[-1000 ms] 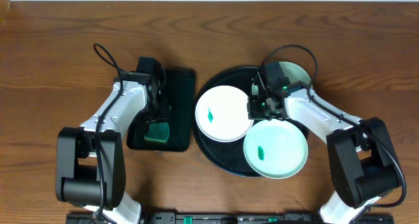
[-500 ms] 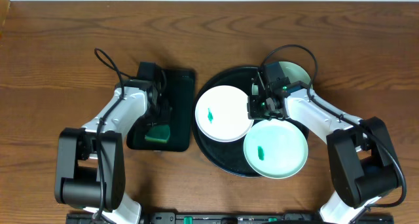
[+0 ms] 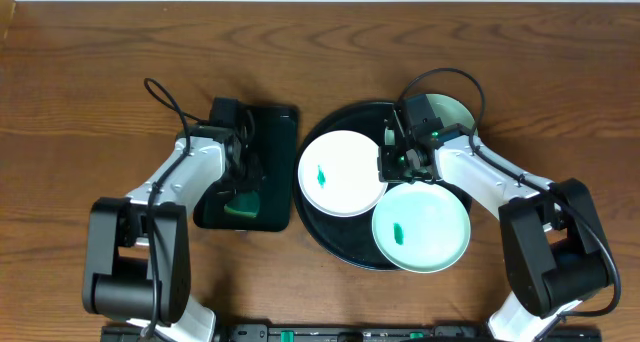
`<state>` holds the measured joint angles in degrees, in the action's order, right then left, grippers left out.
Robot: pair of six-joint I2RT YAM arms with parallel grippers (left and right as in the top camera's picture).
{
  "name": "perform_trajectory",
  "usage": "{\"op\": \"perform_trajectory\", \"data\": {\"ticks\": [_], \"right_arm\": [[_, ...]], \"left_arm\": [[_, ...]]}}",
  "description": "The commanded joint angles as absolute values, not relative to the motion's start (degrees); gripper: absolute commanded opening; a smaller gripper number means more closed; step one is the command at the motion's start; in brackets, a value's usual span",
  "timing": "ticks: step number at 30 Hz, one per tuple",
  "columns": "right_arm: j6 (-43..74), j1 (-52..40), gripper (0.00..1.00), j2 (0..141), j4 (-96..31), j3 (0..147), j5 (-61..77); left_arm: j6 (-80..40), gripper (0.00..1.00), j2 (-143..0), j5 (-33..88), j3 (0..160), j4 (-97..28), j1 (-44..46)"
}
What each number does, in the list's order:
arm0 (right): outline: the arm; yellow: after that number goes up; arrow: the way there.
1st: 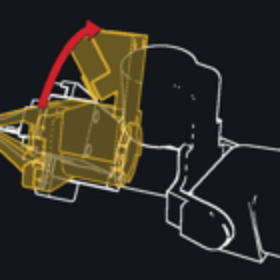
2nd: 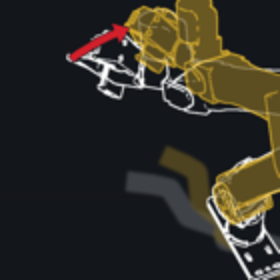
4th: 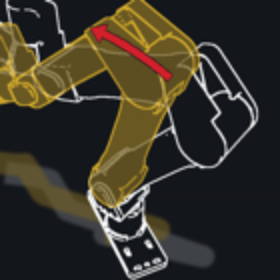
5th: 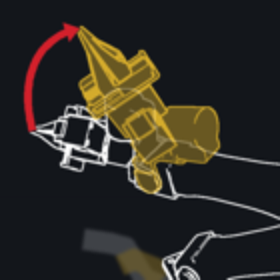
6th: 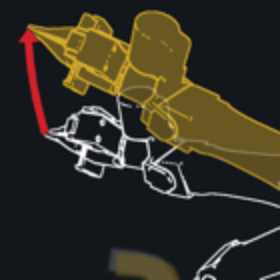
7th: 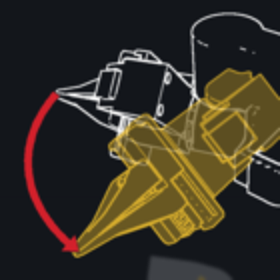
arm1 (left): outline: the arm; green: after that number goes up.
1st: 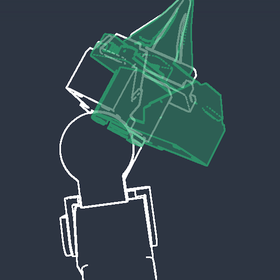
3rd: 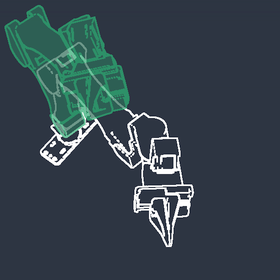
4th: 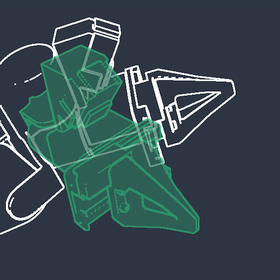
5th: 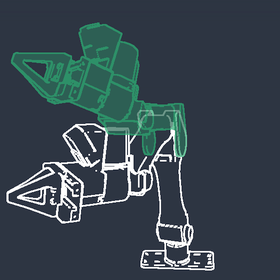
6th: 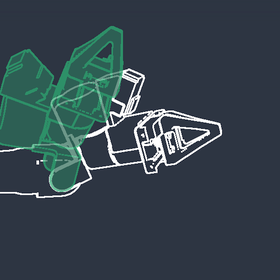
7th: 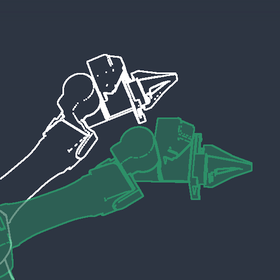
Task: Clean dirty plates on tray and stack at the side
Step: 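Close the left gripper on the green sponge and lift it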
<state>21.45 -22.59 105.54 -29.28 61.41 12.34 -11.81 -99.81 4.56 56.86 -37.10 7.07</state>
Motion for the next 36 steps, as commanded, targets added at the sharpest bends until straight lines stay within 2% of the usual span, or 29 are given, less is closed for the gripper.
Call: {"op": "perform_trajectory", "data": {"ticks": [1, 16, 36], "right_arm": [[21.4, -23.3, 0.02, 105.8, -29.1, 61.1, 11.9], [21.4, -23.3, 0.01, 105.8, -28.9, 61.1, 11.9], [21.4, -23.3, 0.01, 105.8, -28.9, 61.1, 11.9]], "left_arm": [[-11.7, 0.08, -98.0, 4.1, 57.4, -38.6, 6.9], [-11.4, 0.07, -74.9, 3.9, 58.0, -37.3, 6.9], [-11.6, 0.07, -76.5, 3.9, 56.5, -39.6, 6.9]]}}
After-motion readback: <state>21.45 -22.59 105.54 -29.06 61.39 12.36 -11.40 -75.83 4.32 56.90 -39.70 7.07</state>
